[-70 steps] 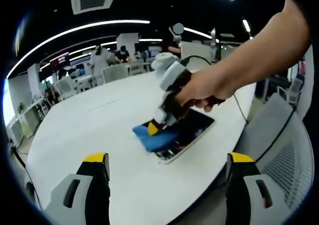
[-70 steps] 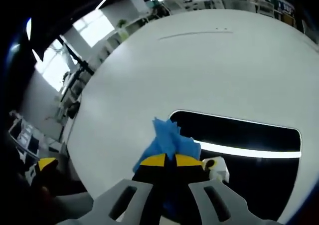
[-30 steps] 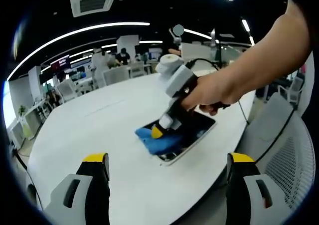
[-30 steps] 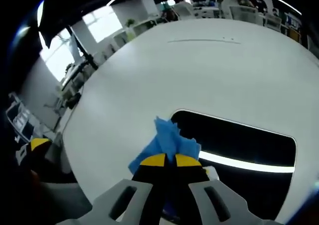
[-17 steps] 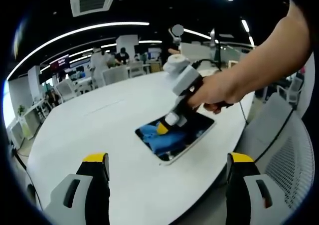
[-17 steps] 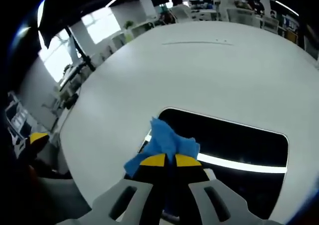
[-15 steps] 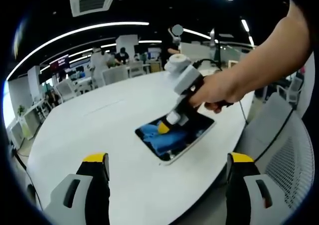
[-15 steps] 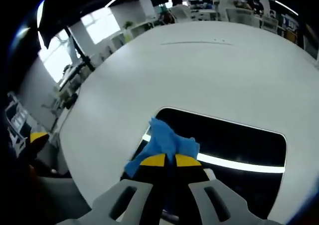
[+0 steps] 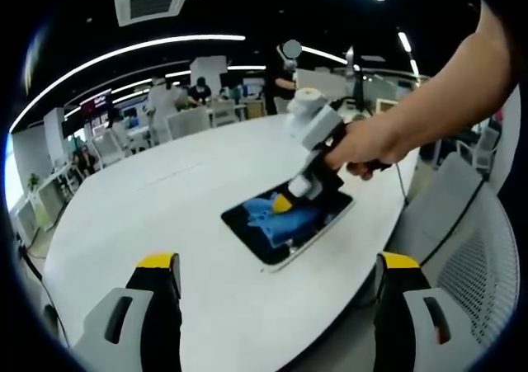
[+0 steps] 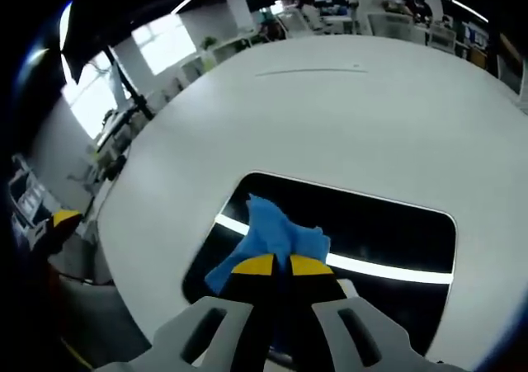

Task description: Wipe the mirror surface with the cleaning cloth until all visible marks leave the cleaned area.

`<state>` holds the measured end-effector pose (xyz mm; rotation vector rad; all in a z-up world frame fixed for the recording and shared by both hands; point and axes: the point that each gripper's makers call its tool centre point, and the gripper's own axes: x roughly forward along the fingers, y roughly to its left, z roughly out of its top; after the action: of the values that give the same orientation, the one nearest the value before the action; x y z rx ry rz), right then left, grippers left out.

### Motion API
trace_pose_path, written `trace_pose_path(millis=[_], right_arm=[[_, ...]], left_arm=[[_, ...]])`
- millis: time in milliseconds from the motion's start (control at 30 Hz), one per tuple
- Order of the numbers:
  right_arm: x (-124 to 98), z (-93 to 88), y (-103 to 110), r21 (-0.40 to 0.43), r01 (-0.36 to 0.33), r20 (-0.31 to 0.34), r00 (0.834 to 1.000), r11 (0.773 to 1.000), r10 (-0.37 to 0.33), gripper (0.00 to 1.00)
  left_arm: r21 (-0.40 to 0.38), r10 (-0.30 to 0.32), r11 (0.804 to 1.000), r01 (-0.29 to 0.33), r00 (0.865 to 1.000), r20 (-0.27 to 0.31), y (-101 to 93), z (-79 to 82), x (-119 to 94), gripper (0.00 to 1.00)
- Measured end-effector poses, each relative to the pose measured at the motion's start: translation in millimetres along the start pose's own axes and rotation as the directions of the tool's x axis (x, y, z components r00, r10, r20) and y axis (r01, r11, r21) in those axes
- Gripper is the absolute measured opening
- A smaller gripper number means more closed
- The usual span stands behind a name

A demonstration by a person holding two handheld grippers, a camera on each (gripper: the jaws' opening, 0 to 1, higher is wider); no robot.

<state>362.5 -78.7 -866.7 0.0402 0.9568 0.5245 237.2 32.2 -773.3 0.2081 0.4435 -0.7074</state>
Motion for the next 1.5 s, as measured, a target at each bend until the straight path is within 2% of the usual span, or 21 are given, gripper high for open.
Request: trace_pose_path(millis=[733,833,933,1233,1400,1500], right_arm=[[-14,-6.8,-27,0.003,0.016,0.013,1.0,1.0,-0.016,0.0],[-17,-8.4,-33,0.006,0.02,0.014,1.0,1.0,-0.02,0.0],[-19,-9.2,-38,0.005,0.026,0.014,1.0,1.0,-0.026,0.0],[-29,-13.4,-59,0.023,0.054,0.018,0.998,0.998,-0.054,0.0],[-34,-15.8,-68,0.023,0.064,0.02,0.998,0.998,-0.065,0.0],[-39,-19.6,-75,0.033,0.077,0.021,0.997,0.997,-0.077,0.0]], left_arm=[[-0.002,-0.004,1.0,0.004,1.0,0.007,-0.4,1.7,0,0.99],[0.001,-0.048,0.999,0.048,0.999,-0.025,-7.6,-3.6,1,0.97],[0.01,-0.052,0.999,0.052,0.998,-0.018,-8.7,-3.1,1,0.98],[-0.036,-0.066,0.997,0.066,0.998,0.006,-9.5,1.3,0,0.99],[-0.04,-0.048,0.998,0.049,0.998,0.031,-6.0,5.6,-2,0.99],[-0.051,-0.045,0.998,0.046,0.999,0.027,-4.7,4.9,-1,0.99]])
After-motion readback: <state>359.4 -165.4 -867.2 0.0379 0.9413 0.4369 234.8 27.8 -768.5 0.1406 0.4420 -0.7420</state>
